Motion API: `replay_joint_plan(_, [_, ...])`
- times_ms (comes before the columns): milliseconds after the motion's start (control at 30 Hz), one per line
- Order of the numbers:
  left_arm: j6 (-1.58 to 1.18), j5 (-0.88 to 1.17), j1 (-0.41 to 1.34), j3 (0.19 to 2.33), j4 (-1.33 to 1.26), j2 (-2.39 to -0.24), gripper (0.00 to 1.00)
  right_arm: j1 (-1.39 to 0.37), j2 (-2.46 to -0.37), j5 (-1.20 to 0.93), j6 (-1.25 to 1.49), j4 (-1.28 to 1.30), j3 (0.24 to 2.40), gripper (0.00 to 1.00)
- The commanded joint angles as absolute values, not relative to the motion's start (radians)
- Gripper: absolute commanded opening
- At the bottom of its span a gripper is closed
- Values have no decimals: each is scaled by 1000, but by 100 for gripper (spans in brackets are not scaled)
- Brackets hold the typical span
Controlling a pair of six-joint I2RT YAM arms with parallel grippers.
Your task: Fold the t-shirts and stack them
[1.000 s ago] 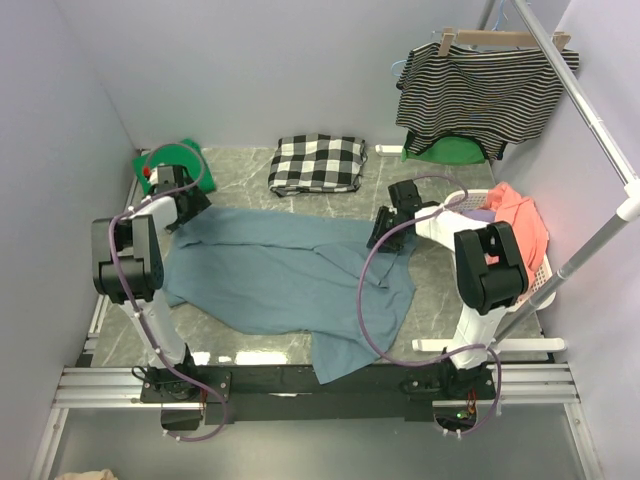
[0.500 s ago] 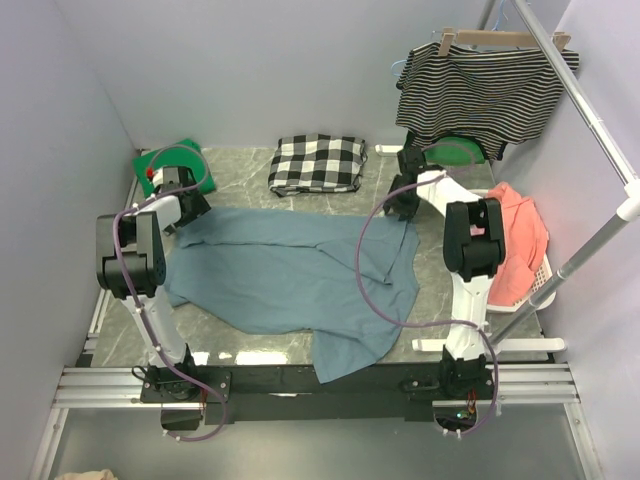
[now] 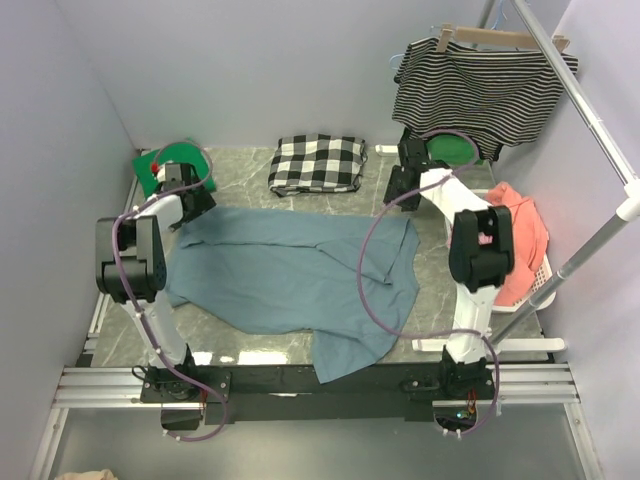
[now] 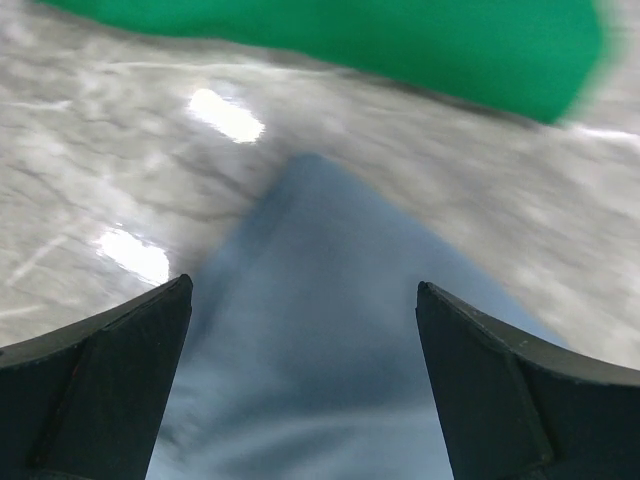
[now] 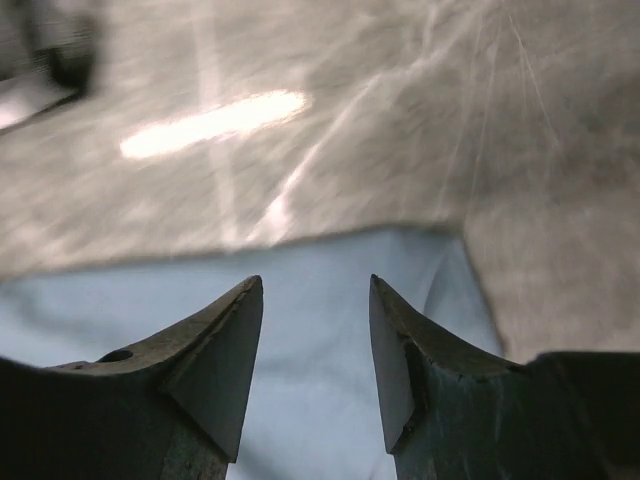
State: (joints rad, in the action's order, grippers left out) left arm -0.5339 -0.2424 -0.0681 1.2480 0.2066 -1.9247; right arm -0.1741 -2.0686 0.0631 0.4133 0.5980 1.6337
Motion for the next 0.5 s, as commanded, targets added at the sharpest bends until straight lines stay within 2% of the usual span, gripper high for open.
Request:
replay_joint_plan(0, [-514,-155,-29,1258,178,-1757,99,-219,-1890,40,380,529,1585,54])
replay_joint_plan(200, [-531,-101,41,1252,244,-1721,99,-307,-1891,20,405,581,1497,54])
replay_joint_plan(467, [-583,-29,63,1146,213,-1755,99,-339,-1885,-15,515,505,1326,53])
